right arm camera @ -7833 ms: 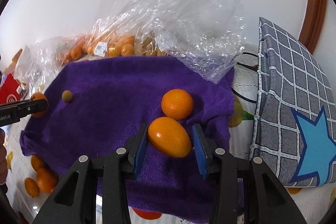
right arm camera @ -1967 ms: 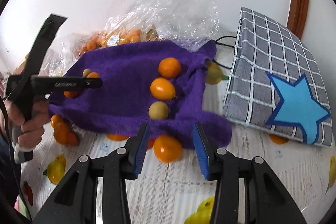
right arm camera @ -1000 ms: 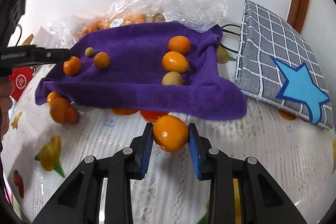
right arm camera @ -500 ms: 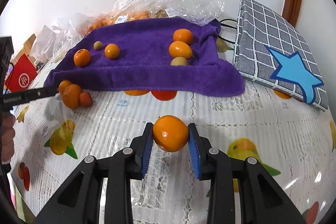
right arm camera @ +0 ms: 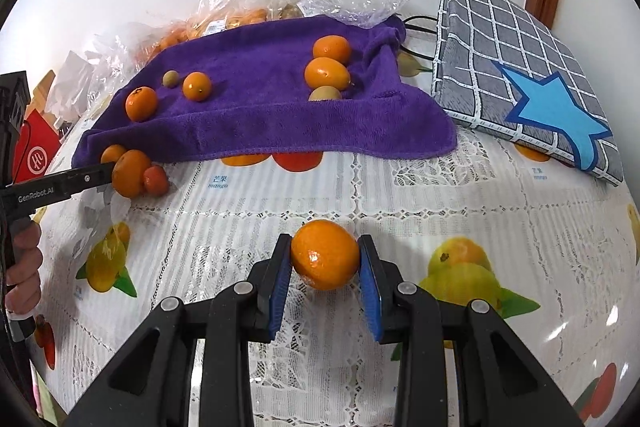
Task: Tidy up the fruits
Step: 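Carry the orange in the right tool while the left tool grasps another orange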
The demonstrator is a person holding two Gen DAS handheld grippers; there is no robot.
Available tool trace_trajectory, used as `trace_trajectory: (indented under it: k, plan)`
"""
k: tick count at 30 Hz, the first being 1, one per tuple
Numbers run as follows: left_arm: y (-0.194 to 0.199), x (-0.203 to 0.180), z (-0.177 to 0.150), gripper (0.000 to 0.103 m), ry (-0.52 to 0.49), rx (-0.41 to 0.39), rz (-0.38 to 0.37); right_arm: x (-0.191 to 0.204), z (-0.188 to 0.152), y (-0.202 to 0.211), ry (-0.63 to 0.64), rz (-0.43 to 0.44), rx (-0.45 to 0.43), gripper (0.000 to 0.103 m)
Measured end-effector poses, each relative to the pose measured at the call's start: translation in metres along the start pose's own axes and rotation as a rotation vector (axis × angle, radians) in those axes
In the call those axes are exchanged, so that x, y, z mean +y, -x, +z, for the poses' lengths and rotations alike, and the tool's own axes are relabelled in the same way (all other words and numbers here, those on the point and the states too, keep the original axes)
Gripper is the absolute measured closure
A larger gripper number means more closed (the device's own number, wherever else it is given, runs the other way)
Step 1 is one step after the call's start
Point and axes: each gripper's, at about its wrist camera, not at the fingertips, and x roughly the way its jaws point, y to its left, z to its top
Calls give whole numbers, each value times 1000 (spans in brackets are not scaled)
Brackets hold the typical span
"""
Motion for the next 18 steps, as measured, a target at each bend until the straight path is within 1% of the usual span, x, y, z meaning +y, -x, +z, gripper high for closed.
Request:
trace_trajectory:
  k: [2,3,5,11,15,18]
  plan:
    - [-2,-4,1,61,-9,-8,20,0,1,-2,2,0,4,71]
    - [-3,-5,2,64,-10,-11,26,1,1,-2,3,0,8,71]
    - [-4,-5,2,70,-9,-13,6,2,1,-3,7,-1,9,71]
    - [3,2,-2,70,5,-9,5,3,3,0,11,0,2,71]
    - [14,8,-9,70,29,-20,-2,5,7,8,10,-6,-25,71]
    - [23,9,-13,70,35,-30,2,7,10,16,13,-30,-60,71]
